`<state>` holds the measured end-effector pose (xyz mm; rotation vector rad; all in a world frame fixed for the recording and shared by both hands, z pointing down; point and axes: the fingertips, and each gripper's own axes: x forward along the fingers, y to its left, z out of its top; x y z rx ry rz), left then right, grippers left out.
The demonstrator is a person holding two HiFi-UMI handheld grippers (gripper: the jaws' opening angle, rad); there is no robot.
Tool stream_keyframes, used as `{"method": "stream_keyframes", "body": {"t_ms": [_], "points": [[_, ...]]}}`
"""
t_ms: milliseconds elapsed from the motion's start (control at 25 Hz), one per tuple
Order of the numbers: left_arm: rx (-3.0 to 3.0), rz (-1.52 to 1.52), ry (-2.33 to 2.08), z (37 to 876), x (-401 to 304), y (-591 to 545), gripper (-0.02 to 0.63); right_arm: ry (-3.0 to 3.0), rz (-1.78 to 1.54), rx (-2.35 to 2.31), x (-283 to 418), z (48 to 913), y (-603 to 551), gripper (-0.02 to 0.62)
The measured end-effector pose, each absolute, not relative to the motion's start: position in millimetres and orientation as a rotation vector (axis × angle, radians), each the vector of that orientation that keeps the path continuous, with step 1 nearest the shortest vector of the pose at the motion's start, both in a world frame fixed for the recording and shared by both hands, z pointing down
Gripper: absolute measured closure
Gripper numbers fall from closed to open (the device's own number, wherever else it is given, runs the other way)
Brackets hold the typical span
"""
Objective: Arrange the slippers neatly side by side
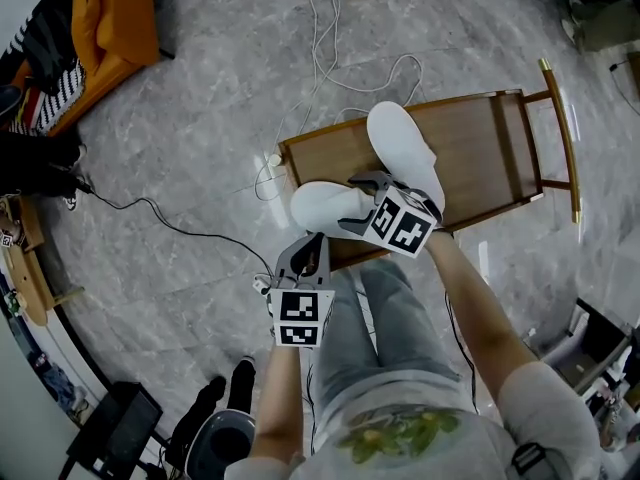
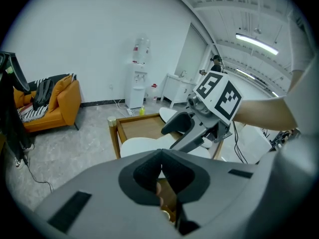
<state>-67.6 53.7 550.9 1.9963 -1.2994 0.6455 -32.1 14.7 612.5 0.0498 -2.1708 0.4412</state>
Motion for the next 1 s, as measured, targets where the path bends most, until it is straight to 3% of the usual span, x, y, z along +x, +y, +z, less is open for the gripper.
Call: {"method": "stream_keyframes", "body": {"t_ms": [280,680,1000], "points": [[1.981,0.639,-1.311,551.9,-79.1,55.9,0.591,-2.129,0.441,0.069,-31.4,620.7,19.9,0.304],[1.98,0.648,-1.306,554.2,-77.4,58.7,0.591,-2.142,0.438,0.094,-25.7,612.8,23.1,0.539],[1.979,0.662,-1.305,554.9,-77.7,59.1,0.591,-2.172,0.514,0.029,-28.3,601.5,36.2,0.561]]}}
